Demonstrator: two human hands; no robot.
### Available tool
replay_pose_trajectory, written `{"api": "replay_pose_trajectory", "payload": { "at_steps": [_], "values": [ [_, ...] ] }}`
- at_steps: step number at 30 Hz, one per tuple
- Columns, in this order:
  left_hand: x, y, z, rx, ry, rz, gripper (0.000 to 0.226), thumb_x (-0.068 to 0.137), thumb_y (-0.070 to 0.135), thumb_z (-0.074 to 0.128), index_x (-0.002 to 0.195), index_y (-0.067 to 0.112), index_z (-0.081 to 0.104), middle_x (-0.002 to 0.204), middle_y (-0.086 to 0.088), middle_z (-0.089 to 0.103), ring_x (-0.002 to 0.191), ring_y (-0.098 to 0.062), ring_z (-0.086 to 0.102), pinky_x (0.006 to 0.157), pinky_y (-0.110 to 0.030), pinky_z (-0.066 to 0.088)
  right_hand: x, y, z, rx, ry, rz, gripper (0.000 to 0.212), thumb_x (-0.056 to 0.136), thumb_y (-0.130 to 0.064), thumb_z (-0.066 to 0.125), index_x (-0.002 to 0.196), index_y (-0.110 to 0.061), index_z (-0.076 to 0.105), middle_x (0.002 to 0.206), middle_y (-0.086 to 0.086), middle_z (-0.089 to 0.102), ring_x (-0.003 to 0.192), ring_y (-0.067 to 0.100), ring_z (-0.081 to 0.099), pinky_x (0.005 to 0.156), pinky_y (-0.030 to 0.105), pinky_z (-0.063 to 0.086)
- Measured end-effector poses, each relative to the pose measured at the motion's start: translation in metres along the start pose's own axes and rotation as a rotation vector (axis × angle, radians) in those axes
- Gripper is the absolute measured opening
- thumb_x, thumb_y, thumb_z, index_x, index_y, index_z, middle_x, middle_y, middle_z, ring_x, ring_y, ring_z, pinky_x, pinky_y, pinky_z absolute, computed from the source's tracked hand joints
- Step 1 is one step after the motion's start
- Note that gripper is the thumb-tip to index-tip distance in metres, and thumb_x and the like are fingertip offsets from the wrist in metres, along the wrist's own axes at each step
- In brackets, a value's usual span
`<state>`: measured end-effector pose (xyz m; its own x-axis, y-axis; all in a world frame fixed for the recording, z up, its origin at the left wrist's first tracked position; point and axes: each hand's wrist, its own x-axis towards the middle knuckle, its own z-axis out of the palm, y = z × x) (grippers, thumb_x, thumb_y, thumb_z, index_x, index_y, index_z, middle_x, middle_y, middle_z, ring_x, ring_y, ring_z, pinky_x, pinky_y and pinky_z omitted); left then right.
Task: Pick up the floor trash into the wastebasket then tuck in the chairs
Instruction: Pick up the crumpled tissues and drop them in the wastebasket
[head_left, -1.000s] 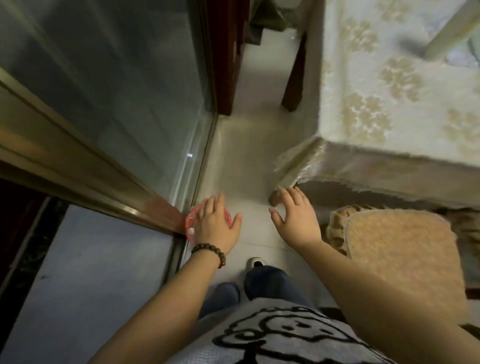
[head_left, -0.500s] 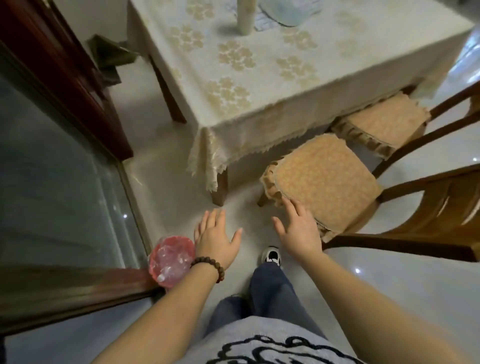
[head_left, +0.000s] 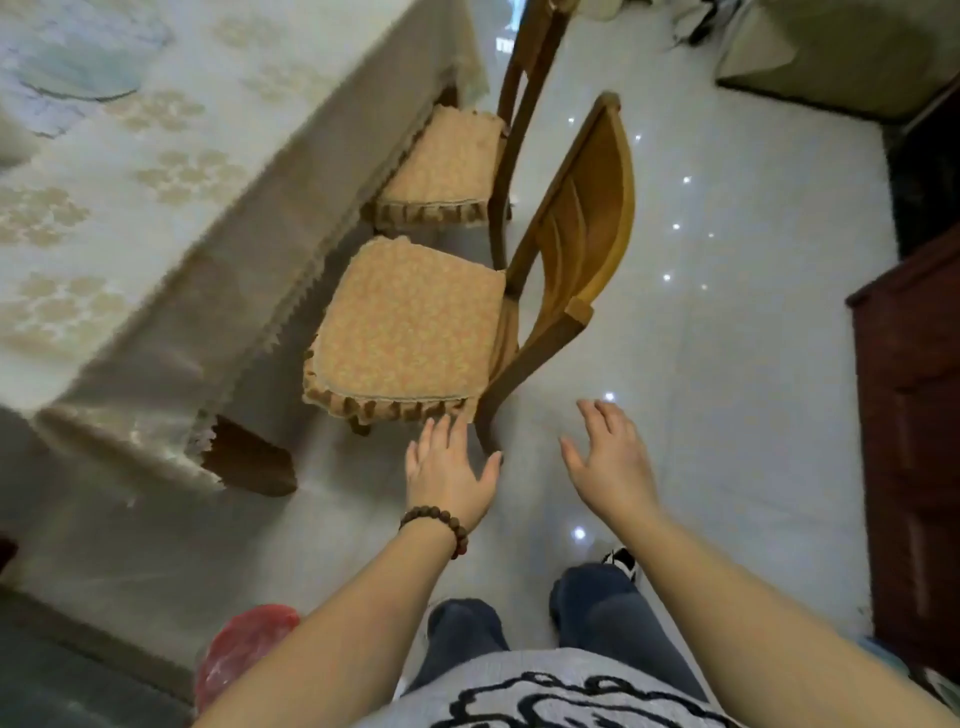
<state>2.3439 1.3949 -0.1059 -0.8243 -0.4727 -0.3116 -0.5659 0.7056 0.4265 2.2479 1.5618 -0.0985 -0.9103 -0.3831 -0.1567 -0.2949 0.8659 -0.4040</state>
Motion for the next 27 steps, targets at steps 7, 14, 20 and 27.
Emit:
{"api": "replay_pose_trajectory", "payload": {
  "at_steps": [7,14,20,27],
  "values": [
    [0.035,0.132,0.058,0.120,-0.083,0.172,0.070,0.089,0.055,0.042,0.147,0.019,0.024,0.152,-0.005,0.029,0.141,-0.023,0.019,0.117,-0.042,0.013,0.010,0.128,-0.047,0.082,0.122,0.221,0.053,0.091,-0.034,0.052,0.138,-0.012,0.040,0.142,0.013,0.041,0.134,0.028,0.030,0.108,0.040,0.026],
    [0.089,0.294,0.118,0.156,-0.092,0.266,0.069,0.091,0.055,0.038,0.148,0.018,0.021,0.155,-0.004,0.024,0.144,-0.023,0.014,0.117,-0.044,0.015,0.056,0.285,-0.120,0.133,0.180,0.327,0.052,0.093,-0.035,0.049,0.139,-0.013,0.039,0.145,0.011,0.037,0.136,0.027,0.027,0.111,0.042,0.026],
    [0.134,0.398,0.145,0.168,-0.047,0.246,0.069,0.092,0.054,0.039,0.148,0.019,0.022,0.155,-0.004,0.024,0.144,-0.022,0.015,0.117,-0.042,0.014,0.109,0.389,-0.185,0.142,0.198,0.364,0.052,0.092,-0.035,0.050,0.138,-0.014,0.039,0.145,0.011,0.038,0.136,0.026,0.027,0.110,0.043,0.027],
    [0.200,0.461,0.146,0.177,-0.012,0.168,0.068,0.093,0.056,0.037,0.149,0.021,0.020,0.156,-0.004,0.021,0.145,-0.023,0.013,0.118,-0.044,0.011,0.201,0.436,-0.219,0.155,0.160,0.306,0.051,0.093,-0.036,0.047,0.139,-0.015,0.038,0.146,0.009,0.036,0.137,0.025,0.026,0.111,0.042,0.027]
  ]
}}
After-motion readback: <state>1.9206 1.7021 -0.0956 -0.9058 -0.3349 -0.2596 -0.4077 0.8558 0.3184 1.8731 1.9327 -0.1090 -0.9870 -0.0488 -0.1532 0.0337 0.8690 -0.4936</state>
